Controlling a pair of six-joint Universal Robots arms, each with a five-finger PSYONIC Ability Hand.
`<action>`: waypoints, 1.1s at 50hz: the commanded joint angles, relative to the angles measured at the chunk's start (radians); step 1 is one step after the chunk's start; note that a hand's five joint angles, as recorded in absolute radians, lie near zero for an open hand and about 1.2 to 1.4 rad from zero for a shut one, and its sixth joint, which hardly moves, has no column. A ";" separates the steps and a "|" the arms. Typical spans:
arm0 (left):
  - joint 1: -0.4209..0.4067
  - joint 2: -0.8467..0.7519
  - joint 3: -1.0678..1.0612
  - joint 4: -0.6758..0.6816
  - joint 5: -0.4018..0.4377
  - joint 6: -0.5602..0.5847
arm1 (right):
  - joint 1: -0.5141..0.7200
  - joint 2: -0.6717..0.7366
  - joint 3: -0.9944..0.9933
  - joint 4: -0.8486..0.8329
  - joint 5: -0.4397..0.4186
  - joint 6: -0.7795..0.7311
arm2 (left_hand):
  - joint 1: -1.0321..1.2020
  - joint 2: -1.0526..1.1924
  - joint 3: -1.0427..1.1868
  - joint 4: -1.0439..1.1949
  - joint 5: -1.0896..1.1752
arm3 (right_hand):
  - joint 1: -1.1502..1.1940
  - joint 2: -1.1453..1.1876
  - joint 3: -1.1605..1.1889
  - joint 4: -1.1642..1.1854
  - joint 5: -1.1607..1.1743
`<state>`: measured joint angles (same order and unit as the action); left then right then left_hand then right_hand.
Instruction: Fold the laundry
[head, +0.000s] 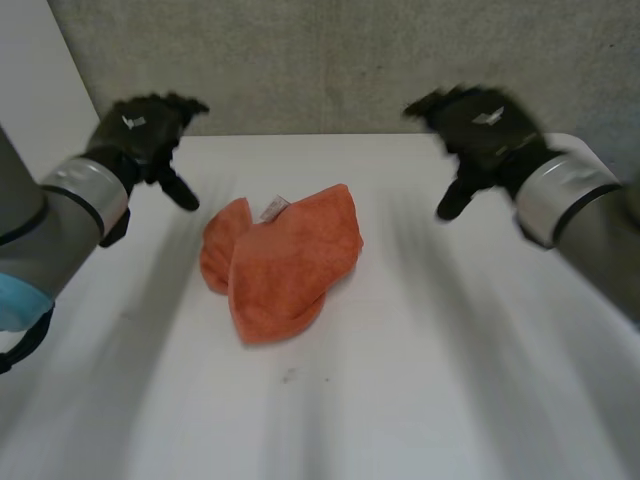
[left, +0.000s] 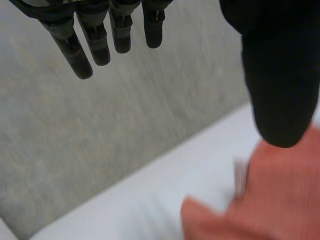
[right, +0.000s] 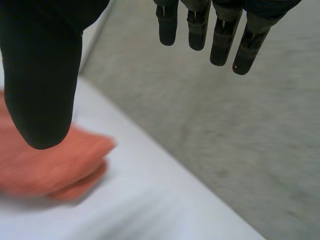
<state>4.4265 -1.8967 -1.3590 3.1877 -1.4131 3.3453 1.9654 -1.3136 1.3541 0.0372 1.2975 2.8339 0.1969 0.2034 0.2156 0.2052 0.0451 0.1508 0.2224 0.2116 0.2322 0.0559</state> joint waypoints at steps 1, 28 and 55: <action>0.043 -0.186 0.055 0.028 0.023 0.146 | 0.125 0.132 -0.035 0.001 -0.053 -0.180 | 0.037 0.031 0.018 0.029 0.014 | 0.024 -0.048 -0.037 -0.058 -0.056; 0.043 -0.414 0.095 0.149 0.194 0.214 | 0.310 0.769 -0.641 0.026 0.106 -0.096 | 1.199 1.193 1.180 1.191 1.176 | 1.245 1.174 1.185 1.164 1.166; -0.154 0.128 -0.502 0.075 0.109 0.206 | 0.076 0.175 -0.026 0.377 0.161 -0.116 | 1.027 1.021 1.009 1.019 1.005 | 0.253 0.181 0.192 0.172 0.173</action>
<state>4.3596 -1.8492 -1.7134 3.3168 -1.3030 3.5502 2.0661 -1.1192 1.2162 0.2457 1.4782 2.8101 1.0604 1.1882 1.1940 1.1916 0.9179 0.8173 0.9851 0.9965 1.0013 0.8110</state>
